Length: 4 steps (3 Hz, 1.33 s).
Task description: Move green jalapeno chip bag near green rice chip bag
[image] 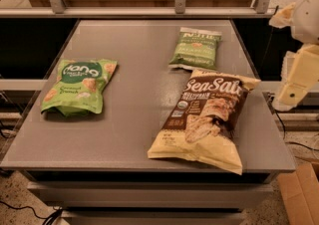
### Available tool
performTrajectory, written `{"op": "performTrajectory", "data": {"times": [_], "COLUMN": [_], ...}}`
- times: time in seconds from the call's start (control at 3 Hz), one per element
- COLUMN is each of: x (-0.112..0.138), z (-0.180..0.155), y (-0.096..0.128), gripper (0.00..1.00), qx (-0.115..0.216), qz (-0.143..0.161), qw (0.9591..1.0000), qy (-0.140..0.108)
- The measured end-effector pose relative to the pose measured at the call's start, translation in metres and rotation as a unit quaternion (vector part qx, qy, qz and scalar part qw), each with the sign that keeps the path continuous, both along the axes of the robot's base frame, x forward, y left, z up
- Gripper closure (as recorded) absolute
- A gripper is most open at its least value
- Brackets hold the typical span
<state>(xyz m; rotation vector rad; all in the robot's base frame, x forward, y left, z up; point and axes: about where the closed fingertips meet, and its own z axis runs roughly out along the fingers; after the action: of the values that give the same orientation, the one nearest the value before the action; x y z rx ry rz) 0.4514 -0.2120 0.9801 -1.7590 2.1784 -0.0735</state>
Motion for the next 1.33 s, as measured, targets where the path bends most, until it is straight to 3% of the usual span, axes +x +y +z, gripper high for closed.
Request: {"op": "performTrajectory", "data": {"times": [0.33, 0.67, 1.33], "x": [0.034, 0.067, 0.129], "z": [0.004, 0.005, 0.006], "y": [0.021, 0.053, 0.126], "gripper": [0.00, 0.00, 0.00], "qx": [-0.001, -0.010, -0.044], "qz": [0.051, 0.101, 0.179], "qw": [0.9986, 0.9945, 0.9809], "qy": [-0.012, -0.027, -0.062]}}
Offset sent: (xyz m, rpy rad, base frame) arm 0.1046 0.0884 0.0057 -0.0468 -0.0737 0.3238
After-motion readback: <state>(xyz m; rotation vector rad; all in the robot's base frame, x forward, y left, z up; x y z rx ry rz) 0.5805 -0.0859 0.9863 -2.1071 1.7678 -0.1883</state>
